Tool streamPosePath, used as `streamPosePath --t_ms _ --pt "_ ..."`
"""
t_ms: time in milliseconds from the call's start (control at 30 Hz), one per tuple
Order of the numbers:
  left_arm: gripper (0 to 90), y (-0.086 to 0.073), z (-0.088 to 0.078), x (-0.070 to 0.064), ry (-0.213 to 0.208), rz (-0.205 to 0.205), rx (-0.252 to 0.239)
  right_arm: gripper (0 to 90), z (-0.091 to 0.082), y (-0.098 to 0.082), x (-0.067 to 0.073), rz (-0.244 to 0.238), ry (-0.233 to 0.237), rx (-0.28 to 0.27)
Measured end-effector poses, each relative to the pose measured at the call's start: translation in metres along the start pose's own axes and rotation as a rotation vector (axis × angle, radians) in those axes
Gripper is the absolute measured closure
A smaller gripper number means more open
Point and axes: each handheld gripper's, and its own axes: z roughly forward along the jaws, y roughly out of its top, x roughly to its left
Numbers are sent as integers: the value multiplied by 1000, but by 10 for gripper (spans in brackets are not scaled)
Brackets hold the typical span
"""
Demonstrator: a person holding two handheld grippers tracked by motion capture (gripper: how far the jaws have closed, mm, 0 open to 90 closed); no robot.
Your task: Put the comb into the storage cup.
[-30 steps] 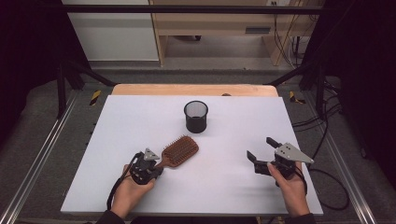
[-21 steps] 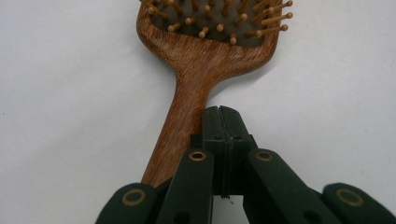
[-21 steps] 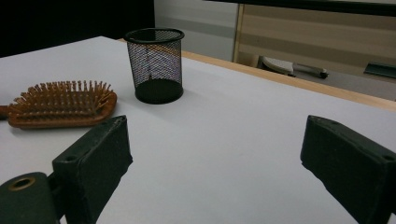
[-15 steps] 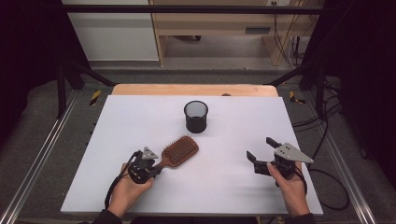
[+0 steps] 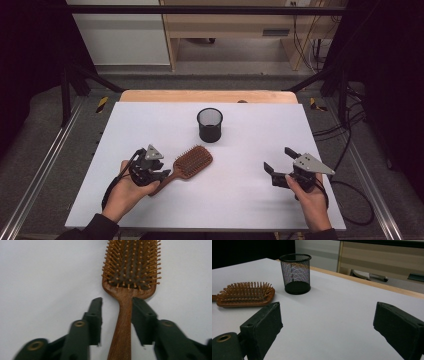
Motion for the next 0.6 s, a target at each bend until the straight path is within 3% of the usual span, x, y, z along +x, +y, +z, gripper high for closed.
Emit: streamPosePath --t_ms 100,167,333,600 --pt "348 1 6 0 13 20 19 82 0 0 0 -1 1 1" --pt "278 2 10 0 20 31 26 81 0 0 0 -2 2 1" --pt "63 3 22 1 -10 42 93 79 1 0 0 -6 5 3" --pt "91 6 37 1 -33 73 164 77 1 -1 1 -9 9 10"
